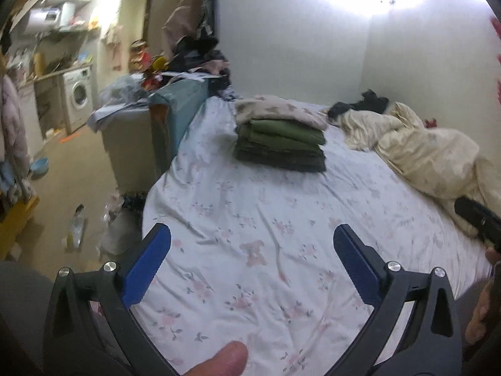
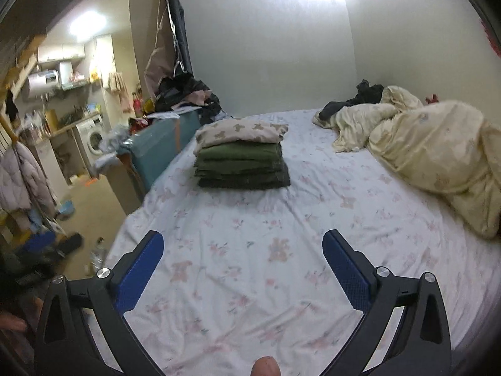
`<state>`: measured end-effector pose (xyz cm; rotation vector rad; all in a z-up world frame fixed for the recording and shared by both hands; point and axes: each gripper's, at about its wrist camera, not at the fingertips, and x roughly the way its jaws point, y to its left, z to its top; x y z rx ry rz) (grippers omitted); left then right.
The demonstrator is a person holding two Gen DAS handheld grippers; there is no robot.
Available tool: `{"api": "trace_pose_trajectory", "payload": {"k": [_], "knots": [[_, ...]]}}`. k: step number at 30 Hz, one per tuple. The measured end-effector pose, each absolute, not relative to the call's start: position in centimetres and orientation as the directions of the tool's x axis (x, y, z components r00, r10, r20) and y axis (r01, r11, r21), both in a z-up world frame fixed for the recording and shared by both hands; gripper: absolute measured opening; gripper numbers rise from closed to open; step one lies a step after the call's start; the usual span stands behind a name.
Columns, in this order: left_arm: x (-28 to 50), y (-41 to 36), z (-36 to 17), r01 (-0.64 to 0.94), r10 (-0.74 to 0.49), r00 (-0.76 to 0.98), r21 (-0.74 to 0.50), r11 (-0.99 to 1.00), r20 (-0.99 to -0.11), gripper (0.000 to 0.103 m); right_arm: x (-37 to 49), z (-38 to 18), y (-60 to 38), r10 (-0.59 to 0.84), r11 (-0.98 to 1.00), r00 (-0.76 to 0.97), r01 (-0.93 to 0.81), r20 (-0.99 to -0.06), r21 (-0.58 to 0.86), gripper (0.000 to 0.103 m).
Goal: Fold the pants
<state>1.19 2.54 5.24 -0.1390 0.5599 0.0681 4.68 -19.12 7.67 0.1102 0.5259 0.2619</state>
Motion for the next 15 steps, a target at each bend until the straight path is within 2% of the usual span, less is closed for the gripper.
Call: {"api": "trace_pose_trajectory", "payload": {"k": [4,8,15], "knots": [[0.8,1.4,5.0,-0.077,0.012,0.866,-0.109,0.991,-0.501,0.102,3.2,5.5,-19.2,0.257,0.966,0.85,-0.206,-0.459,0.159,0.103],[1.1,0.5,4.0,-0.07,0.021,0.841,-0.07,0.995,-0.54,0.102,3.4,3.6,-18.6,0.207,0.978,0.844,-0.169,-0.494,0.121,0.103],[1.9,0.0,3.4,-0.072,0.032,0.831,-0.05,0.996,-0.555,0.102,3.7,2.4,-17.1,0.215,0.976,0.832,-0.193,-0.512,0.095,0.103]]}}
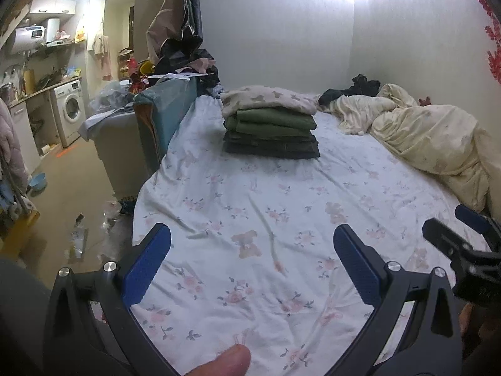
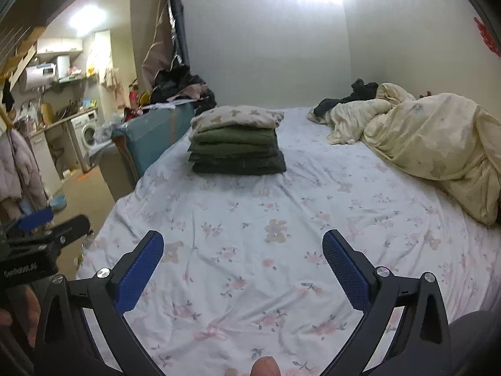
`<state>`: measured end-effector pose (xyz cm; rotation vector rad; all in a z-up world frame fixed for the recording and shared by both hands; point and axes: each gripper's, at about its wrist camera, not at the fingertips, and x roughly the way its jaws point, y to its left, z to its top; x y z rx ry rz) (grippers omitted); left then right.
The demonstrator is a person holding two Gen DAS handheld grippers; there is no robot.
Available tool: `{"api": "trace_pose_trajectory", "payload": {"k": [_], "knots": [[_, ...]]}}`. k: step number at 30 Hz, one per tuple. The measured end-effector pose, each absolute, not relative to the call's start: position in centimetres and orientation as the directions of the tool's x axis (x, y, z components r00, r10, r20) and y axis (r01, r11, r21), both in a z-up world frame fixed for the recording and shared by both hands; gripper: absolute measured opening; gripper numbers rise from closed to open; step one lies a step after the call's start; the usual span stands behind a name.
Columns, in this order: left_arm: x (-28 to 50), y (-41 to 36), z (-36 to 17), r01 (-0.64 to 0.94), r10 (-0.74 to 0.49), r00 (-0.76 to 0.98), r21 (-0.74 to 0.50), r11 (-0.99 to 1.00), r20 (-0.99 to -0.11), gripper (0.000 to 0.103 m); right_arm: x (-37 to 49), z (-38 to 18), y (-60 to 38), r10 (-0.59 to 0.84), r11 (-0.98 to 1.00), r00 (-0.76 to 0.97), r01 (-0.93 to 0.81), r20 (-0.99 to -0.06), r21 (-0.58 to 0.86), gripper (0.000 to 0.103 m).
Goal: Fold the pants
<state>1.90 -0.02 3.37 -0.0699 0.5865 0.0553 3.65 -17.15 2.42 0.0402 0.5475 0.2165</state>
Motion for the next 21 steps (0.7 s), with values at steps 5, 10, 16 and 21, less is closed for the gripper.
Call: {"api": "trace_pose_trajectory", "payload": {"k": [5,10,16,21], "knots": [[1.88,-0.07,3.15,-0.072,0.039,0.829,-0.036,0.997,-0.558,0.102,3.76,2.18,-17.15,0.207,0.978,0.833,-0.183,-0.514,0.098,0.103],[1.65,-0.22,2.97,-0.096,0.093,0.83,0.023,0.995,-0.549,0.102,4.04,1.87,-17.39,0.195,0.981,0.828,-0.162,-0.526,0.109,0.103],[1.56,0.13,3.03,-0.086,0.067,0.831,-0.008,0.996,-0.553,0.102,4.12,1.9,-17.57,0.193,0.981,0.826,-0.155,-0.53,0.117,0.103],[1.48,-0.06,3.11,-0.065,0.055,0.835,0.0,0.998,-0.547,0.102,4.28,1.84,-17.75,0.194,0.981,0.821,-0.15,-0.537,0.125,0.103]]}}
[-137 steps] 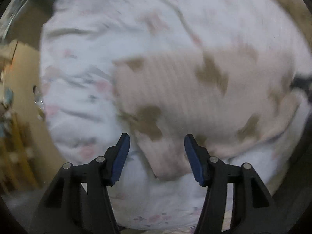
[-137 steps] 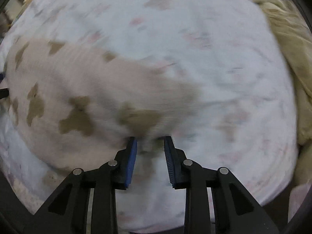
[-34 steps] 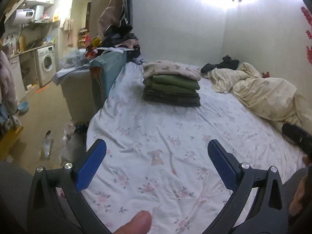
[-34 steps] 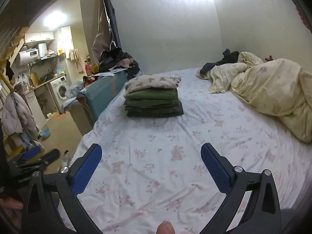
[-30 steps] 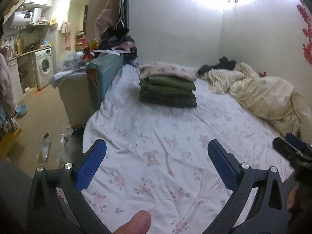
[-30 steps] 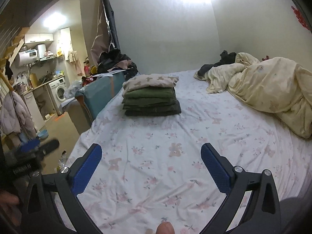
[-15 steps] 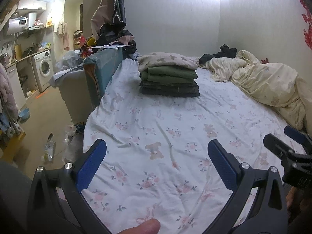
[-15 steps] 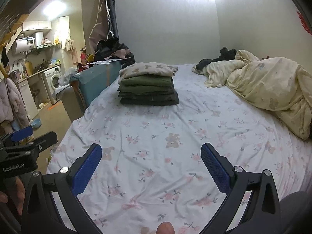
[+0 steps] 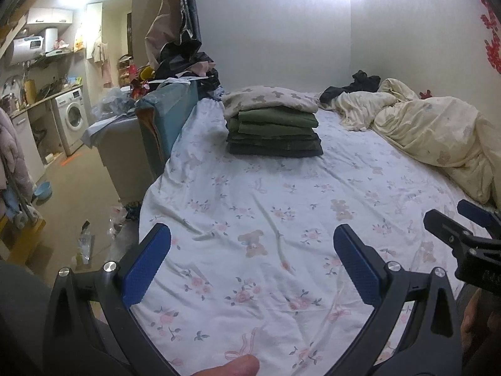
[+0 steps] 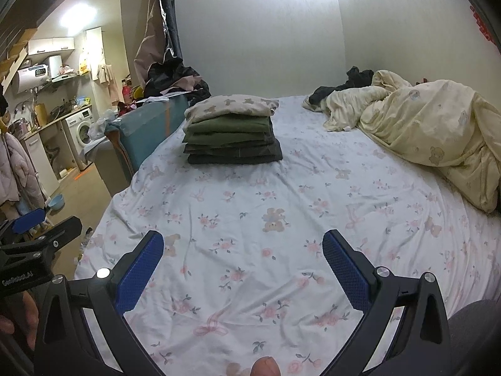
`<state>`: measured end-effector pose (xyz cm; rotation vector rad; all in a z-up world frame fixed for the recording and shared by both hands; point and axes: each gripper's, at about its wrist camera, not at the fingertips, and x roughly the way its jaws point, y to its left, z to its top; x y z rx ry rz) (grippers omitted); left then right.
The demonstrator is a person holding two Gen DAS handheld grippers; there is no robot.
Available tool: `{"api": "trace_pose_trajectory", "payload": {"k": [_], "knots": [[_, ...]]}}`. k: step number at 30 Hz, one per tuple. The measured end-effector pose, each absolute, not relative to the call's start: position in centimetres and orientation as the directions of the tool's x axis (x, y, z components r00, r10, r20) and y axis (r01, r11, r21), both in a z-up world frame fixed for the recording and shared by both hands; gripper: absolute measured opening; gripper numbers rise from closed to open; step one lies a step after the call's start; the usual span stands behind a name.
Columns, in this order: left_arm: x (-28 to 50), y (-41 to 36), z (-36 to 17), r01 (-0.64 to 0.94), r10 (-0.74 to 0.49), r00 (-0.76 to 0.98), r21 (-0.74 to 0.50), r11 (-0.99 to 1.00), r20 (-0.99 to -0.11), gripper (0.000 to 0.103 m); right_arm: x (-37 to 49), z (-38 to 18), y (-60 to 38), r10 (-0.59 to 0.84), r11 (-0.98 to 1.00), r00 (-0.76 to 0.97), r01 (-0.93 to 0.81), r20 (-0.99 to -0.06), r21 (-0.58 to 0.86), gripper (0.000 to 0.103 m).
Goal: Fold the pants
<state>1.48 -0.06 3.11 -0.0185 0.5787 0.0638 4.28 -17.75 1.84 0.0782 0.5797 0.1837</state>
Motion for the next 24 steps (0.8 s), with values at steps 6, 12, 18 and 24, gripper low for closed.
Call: {"api": "trace_pose_trajectory", "payload": {"k": [6,12,18,24], "knots": [[1.52,-0.42,3.21,-0.052,0.053,0.836,0.017,0.999,-0.546,0.102,4.38,1.88,-17.85,0.203,0.979,0.82,-0.156,-0.536,0.132,0.103],[1.46,-0.52,3.36,-0.048,0.05,0.84,0.018,0.999,-0.54,0.102,4.32,1.88,-17.88,0.203,0.979,0.818,-0.158,-0.539,0.129,0.103],[1.45,-0.52,3.33,-0.05,0.049,0.839,0.012,0.999,-0.543,0.102,4.35,1.86,-17.86,0.202,0.979,0.817,-0.156,-0.541,0.13,0.103],[1.4,-0.47,3.29,-0.052,0.048,0.837,0.009,0.999,-0.544,0.102,4.37,1.81,-17.91,0.202,0.979,0.816,-0.157,-0.542,0.128,0.103]]}}
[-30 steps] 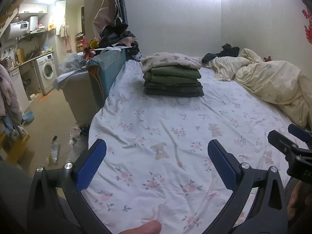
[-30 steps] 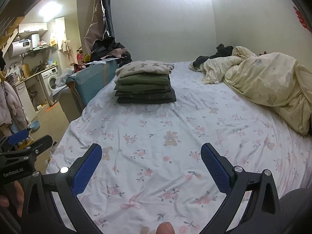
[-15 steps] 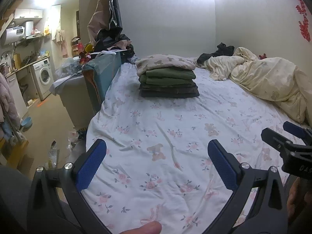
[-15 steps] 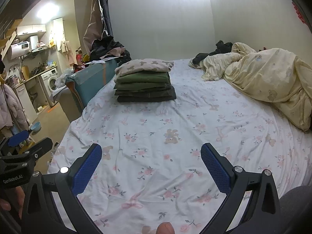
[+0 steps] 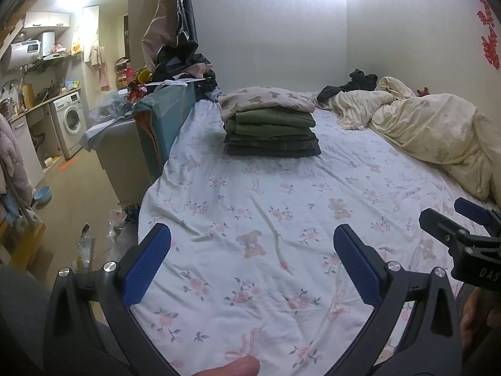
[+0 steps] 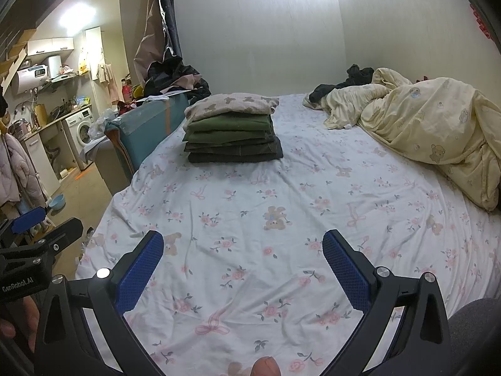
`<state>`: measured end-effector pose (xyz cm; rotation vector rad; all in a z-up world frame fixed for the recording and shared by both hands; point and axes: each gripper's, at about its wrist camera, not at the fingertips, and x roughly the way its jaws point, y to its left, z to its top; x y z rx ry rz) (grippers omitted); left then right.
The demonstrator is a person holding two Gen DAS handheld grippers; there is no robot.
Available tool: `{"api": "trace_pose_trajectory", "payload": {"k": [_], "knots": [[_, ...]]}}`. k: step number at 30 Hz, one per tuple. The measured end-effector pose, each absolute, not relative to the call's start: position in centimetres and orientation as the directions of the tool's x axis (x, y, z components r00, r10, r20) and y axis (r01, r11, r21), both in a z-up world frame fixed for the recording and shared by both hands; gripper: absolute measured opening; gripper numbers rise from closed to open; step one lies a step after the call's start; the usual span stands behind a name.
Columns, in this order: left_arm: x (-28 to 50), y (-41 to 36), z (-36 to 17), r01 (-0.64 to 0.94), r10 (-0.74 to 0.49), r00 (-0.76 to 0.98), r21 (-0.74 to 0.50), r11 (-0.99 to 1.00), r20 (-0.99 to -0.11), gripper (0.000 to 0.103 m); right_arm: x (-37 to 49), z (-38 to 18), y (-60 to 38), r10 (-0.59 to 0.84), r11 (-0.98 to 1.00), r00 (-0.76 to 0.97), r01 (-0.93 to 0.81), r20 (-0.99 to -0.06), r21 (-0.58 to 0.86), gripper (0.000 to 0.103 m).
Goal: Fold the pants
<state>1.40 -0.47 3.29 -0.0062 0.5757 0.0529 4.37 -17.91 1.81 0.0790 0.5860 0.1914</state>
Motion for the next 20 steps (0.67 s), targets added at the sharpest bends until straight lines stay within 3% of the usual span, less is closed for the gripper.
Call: {"api": "trace_pose_trajectory", "payload": {"k": [20], "knots": [[1.25,-0.23,2.92,-0.048,0.041,0.834,0.001,0.999,-0.551,0.102,4.45,1.53,-17.94,0.206,0.979,0.815,-0.163,-0.541,0.126,0.103]]}}
